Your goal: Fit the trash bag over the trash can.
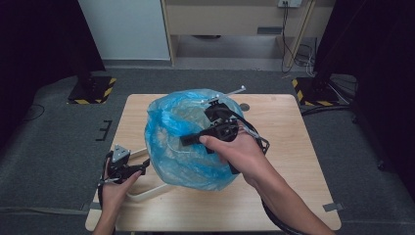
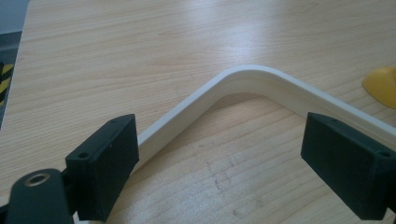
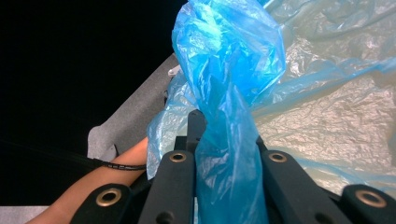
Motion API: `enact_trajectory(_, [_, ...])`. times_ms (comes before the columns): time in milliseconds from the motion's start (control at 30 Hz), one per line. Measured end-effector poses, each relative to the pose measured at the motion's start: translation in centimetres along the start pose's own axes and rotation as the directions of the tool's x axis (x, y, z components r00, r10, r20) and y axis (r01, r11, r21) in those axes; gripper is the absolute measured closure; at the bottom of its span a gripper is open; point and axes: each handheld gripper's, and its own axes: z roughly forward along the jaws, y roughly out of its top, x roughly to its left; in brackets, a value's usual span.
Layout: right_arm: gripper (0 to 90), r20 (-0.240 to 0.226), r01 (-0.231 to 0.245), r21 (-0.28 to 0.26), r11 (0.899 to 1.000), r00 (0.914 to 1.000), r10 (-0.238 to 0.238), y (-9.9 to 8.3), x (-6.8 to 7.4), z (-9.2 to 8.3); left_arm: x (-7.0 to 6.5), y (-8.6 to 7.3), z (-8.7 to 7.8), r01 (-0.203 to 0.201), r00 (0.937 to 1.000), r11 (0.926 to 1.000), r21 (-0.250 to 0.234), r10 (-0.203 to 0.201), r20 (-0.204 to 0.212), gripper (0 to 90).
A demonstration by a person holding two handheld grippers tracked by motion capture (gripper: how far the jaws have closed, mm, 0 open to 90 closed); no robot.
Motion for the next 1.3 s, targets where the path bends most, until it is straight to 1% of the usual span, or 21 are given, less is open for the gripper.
enact_trajectory(133, [78.7,0.001,-0.013,0.006,1.000,0.9999,0.013,-0.1,0.0,-0.1,0.0,0.0,0.0,-0.001,1.0000,1.0000,0.000,0.001,0.001,10.6])
enact_trajectory(333, [76.1,0.003,-0.003,0.011,1.000,1.0000,0.003,-0.2,0.1,-0.1,-0.1,0.0,0.0,-0.002,1.0000,1.0000,-0.002,0.002,0.000,10.7])
enact_trajectory(600, [62.7,0.008,-0.007,0.000,1.000,0.9999,0.007,0.0,0.1,-0.3,-0.1,0.0,0.0,-0.004,1.0000,1.0000,0.001,0.004,0.001,10.7])
enact_trajectory(733, [57.5,0.013,-0.006,-0.007,1.000,0.9999,0.006,0.3,0.2,-0.5,-0.1,0.0,0.0,-0.003,1.0000,1.0000,-0.002,0.003,0.001,10.7])
enact_trajectory(833, [53.5,0.023,0.000,-0.017,1.000,0.9997,0.000,0.6,0.2,-0.8,0.0,0.0,0.0,-0.002,1.0000,1.0000,-0.001,0.002,0.001,10.7])
enact_trajectory(967, [50.0,0.032,-0.003,-0.038,0.999,0.9995,0.004,1.1,0.0,-1.4,-0.1,0.0,0.0,-0.002,1.0000,1.0000,-0.003,0.002,0.002,10.7])
enact_trajectory(1233, [45.2,0.055,-0.008,-0.084,0.996,0.9984,0.013,2.1,-0.8,-2.1,0.0,0.0,0.0,-0.002,1.0000,1.0000,-0.002,0.002,0.002,10.7])
enact_trajectory(1300, [45.0,0.055,-0.015,-0.084,0.996,0.9983,0.019,2.2,-0.9,-2.2,0.0,0.0,0.0,-0.002,1.0000,1.0000,-0.002,0.002,0.002,10.7])
